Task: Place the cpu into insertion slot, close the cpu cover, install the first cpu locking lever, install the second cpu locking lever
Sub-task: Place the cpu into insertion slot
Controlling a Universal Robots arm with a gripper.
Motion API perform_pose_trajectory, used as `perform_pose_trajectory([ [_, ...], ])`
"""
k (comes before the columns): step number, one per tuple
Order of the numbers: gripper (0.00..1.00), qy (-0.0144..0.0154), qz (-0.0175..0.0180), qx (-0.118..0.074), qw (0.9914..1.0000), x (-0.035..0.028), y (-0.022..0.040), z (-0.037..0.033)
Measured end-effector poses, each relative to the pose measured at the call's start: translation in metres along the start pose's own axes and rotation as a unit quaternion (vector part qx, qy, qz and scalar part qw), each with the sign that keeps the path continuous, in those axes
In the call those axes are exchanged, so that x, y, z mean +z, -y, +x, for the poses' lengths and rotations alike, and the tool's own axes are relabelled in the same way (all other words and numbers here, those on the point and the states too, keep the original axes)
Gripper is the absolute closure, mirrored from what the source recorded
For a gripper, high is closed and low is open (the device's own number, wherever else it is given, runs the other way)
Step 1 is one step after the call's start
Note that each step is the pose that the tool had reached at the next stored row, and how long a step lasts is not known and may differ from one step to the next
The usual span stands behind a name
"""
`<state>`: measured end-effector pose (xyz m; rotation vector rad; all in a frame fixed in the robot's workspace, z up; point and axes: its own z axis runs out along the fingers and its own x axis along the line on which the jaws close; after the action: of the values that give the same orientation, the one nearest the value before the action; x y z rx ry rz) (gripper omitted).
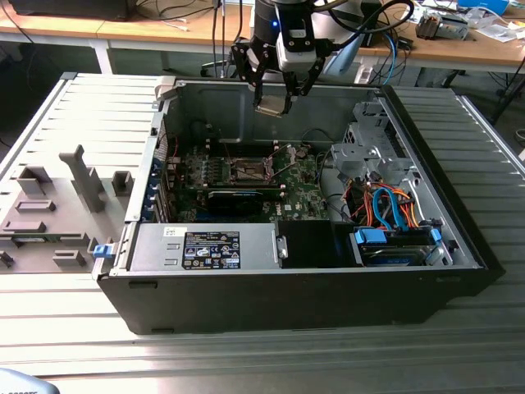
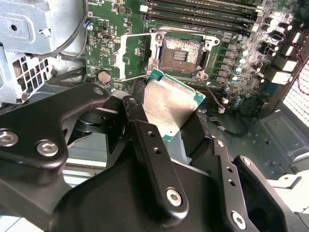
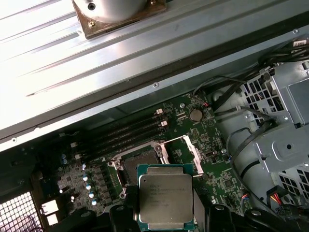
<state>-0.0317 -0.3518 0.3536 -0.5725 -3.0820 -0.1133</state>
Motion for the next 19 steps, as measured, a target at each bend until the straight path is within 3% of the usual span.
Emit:
perform_pose_trajectory([
  [19,0.45,0.0004,-0.0001,0.005,0.99999,0.0001,0.0,0.0],
])
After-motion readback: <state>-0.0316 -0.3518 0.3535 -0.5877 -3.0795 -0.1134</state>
